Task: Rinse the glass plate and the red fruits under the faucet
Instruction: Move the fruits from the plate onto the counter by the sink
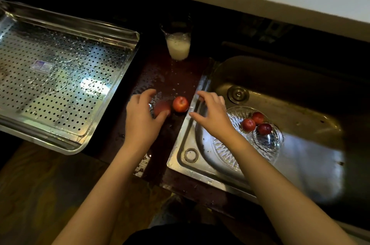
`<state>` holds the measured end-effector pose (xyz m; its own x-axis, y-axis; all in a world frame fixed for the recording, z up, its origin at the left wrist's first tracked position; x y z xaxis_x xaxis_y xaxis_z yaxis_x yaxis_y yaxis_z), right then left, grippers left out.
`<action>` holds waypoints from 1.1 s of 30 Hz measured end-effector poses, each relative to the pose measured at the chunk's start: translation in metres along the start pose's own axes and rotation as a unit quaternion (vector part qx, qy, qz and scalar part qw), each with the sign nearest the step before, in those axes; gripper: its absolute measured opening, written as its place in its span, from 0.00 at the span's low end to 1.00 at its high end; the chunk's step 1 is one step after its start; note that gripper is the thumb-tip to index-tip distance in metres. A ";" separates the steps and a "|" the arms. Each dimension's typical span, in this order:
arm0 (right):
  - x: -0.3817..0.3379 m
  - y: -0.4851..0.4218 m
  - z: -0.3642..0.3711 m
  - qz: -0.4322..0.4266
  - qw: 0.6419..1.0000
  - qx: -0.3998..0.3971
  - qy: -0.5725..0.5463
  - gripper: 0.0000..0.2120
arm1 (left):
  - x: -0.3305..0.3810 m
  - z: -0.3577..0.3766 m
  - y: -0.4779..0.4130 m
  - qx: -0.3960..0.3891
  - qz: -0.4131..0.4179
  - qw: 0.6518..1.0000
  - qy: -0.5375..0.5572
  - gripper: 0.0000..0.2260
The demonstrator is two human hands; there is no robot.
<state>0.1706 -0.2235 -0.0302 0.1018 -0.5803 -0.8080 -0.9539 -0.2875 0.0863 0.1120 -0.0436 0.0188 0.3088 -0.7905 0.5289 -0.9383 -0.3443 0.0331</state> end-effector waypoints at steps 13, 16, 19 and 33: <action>0.179 0.078 -0.094 0.263 0.956 0.130 0.023 0.20 | 0.132 0.183 0.014 -0.309 0.077 0.947 0.041 0.24; 0.205 0.074 -0.099 0.297 0.943 0.139 0.051 0.24 | 0.137 0.234 0.007 -0.337 0.085 0.938 -0.012 0.26; 0.226 0.066 -0.095 0.308 0.941 0.128 0.064 0.26 | 0.132 0.274 0.006 -0.357 0.073 0.930 -0.048 0.30; 0.251 0.054 -0.085 0.277 0.950 0.137 0.031 0.24 | 0.126 0.320 0.005 -0.293 0.028 0.955 0.029 0.25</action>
<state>0.1691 -0.4495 -0.1789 -0.4300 -0.6306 -0.6460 -0.9025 0.2802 0.3272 0.1962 -0.3076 -0.1860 0.2626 -0.7647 0.5885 -0.8844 0.0531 0.4636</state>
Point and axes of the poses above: each hand's wrist, its own y-axis away from the middle knuckle, its own z-axis out of the palm, x = y × z, the point moved 3 cm from there along -y, towards the middle knuckle, and after that the axes turned 9 degrees about -y, right-handed, at the moved point
